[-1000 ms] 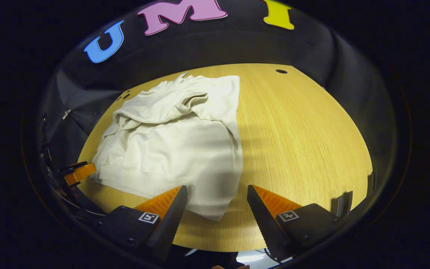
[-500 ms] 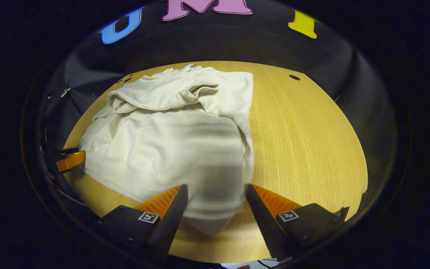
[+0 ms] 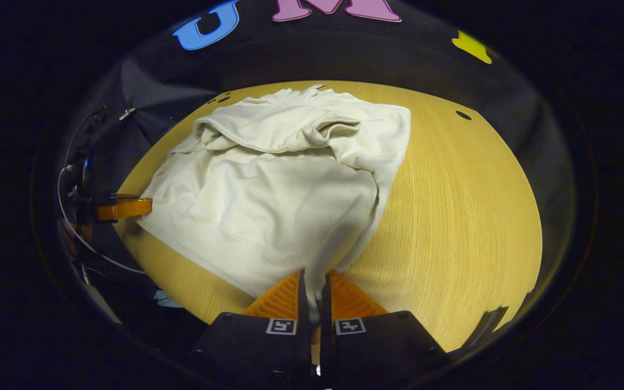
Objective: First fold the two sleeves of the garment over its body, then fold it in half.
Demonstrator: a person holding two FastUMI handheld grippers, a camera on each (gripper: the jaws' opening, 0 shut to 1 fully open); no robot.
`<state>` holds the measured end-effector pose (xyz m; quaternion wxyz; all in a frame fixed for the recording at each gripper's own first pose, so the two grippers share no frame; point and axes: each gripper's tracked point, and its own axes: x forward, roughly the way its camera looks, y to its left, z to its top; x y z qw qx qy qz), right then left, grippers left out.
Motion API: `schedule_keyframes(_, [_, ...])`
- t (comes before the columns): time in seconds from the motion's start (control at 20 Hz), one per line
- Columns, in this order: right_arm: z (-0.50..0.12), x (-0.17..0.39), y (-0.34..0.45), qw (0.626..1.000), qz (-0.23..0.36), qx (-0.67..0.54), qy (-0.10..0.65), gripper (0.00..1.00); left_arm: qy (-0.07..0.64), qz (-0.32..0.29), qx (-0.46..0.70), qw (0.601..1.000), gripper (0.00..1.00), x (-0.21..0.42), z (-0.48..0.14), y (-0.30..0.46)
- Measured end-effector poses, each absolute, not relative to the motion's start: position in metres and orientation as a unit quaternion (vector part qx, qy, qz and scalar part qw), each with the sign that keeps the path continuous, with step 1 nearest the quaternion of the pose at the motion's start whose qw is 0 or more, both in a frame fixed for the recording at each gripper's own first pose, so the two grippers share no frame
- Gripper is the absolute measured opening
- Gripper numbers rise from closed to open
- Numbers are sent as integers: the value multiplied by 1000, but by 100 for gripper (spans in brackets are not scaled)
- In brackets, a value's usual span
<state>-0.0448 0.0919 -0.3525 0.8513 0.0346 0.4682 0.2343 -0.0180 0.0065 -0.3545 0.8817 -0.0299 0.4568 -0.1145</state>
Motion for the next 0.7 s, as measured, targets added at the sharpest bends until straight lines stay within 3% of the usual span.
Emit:
schedule_keyframes(0.45, [-294,-18,86,848,251,88,458,11,502,-150,-70,849,6,-5,-302,5])
schedule_keyframes(0.7, [-234,18,84,881,235,138,386,11,439,-145,-92,882,5,28,-240,11])
